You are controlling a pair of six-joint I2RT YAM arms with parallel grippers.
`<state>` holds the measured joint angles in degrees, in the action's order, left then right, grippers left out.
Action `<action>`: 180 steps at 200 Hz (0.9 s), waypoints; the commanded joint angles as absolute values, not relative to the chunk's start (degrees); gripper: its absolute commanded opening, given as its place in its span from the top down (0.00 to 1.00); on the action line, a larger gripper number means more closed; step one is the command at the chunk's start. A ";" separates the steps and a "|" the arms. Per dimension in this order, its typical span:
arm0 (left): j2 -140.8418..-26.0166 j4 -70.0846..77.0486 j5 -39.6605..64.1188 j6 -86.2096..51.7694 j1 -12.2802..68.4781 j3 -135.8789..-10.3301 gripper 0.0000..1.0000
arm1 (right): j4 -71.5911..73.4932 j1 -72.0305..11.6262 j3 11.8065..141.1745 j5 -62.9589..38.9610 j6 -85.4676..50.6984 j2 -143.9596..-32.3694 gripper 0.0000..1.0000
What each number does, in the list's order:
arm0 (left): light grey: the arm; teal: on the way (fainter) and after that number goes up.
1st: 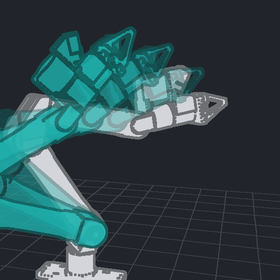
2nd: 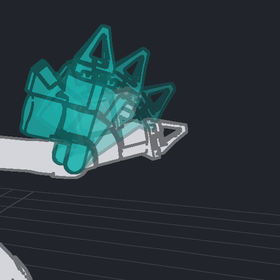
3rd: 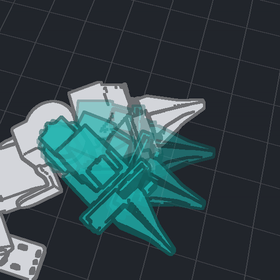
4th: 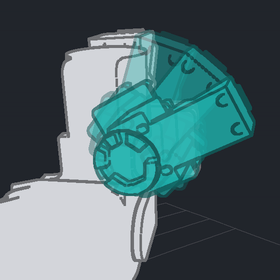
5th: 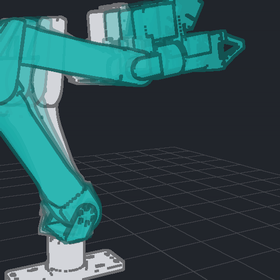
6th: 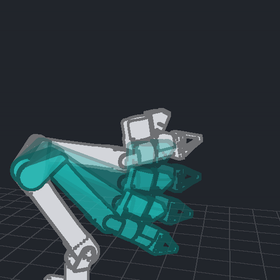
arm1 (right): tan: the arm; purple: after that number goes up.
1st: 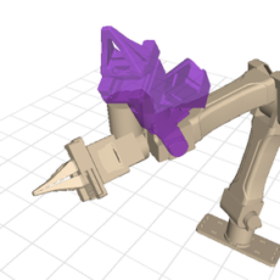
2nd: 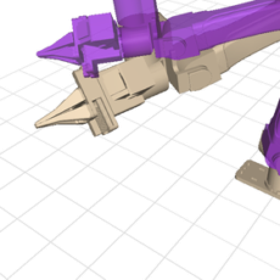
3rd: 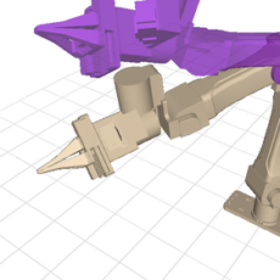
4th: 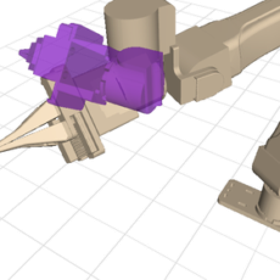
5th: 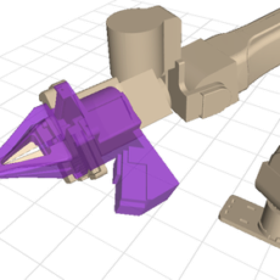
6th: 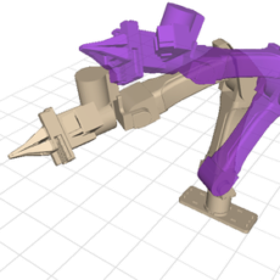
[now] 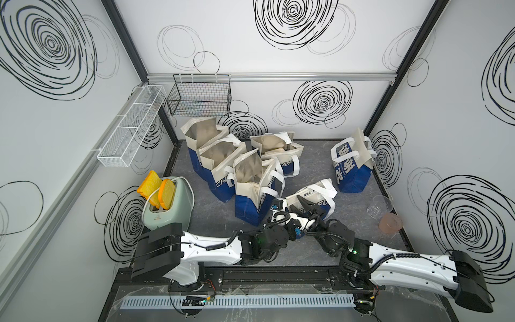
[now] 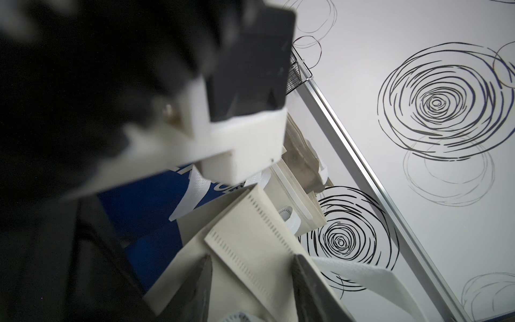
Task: Open the takeout bag
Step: Open the takeout bag at the center of the board.
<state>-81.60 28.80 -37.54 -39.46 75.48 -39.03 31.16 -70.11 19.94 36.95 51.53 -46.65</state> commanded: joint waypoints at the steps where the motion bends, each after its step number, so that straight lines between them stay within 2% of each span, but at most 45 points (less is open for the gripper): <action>1: -82.00 26.53 -35.26 -38.23 76.11 -39.28 1.00 | 36.28 -69.48 23.40 36.39 52.73 -47.53 0.51; 43: -82.18 26.50 -35.07 -38.14 75.94 -39.29 1.00 | 36.91 -69.18 24.86 35.84 52.56 -47.42 0.51; 94: -82.29 27.35 -35.25 -38.32 75.94 -38.76 1.00 | 29.55 -67.38 27.71 31.82 45.20 -44.53 0.51; 120: -82.50 27.50 -35.16 -38.37 75.95 -38.76 1.00 | 26.93 -66.53 28.09 29.99 42.59 -43.50 0.60; 180: -82.61 27.34 -35.33 -37.97 75.90 -39.02 1.00 | 23.46 -66.45 27.51 29.18 40.97 -42.95 0.64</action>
